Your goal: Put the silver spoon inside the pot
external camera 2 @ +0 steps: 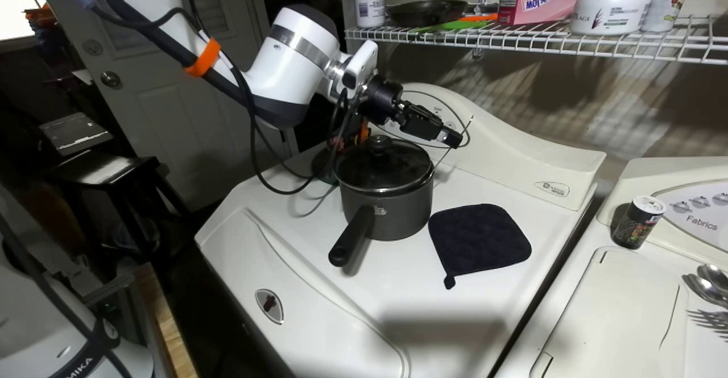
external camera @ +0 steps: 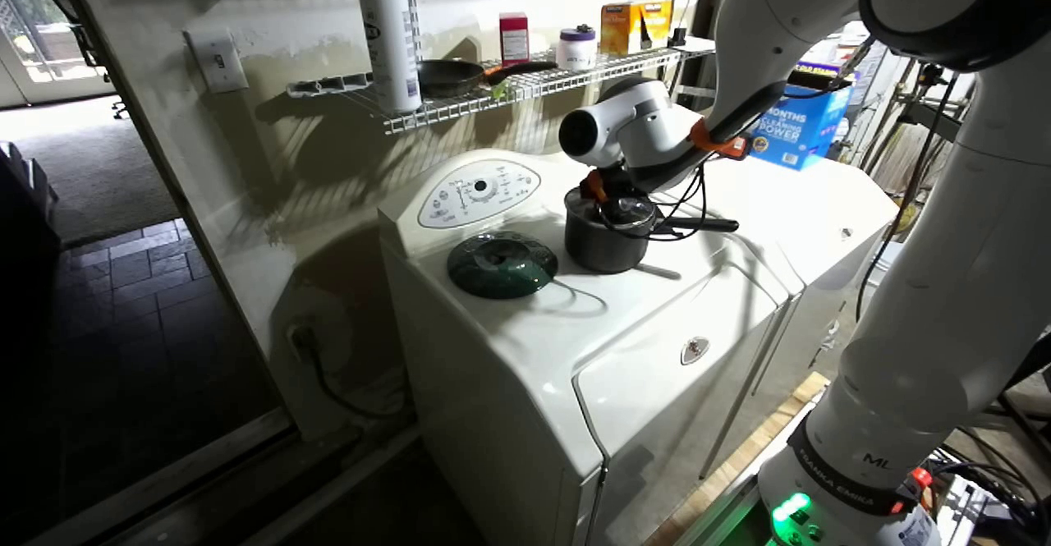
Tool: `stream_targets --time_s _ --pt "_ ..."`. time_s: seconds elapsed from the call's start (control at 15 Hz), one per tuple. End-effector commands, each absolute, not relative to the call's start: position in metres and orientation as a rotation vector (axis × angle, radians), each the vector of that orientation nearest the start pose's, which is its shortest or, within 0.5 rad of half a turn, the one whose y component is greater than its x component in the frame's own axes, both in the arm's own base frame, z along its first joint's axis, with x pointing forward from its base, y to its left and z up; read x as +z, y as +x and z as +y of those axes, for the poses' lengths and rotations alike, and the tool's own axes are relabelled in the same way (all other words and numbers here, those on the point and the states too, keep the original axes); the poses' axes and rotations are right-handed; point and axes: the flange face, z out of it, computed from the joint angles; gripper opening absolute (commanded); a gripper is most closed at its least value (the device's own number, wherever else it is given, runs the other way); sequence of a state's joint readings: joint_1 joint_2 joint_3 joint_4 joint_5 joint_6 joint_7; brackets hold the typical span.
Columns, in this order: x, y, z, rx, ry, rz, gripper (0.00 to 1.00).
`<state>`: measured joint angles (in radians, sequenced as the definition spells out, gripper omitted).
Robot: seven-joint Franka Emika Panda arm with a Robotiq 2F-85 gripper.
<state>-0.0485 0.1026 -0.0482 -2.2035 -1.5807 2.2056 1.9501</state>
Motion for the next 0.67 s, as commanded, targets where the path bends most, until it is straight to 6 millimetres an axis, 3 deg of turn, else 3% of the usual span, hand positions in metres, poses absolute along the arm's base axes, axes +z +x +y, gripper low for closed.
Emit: stream_targets --time_s 0.0,0.6 --pt "0.3505 0.5602 -0.0878 1.048 1.962 -0.946 0.04" --pt "0.342 0.5655 -0.0863 0.995 2.018 -0.929 0.04"
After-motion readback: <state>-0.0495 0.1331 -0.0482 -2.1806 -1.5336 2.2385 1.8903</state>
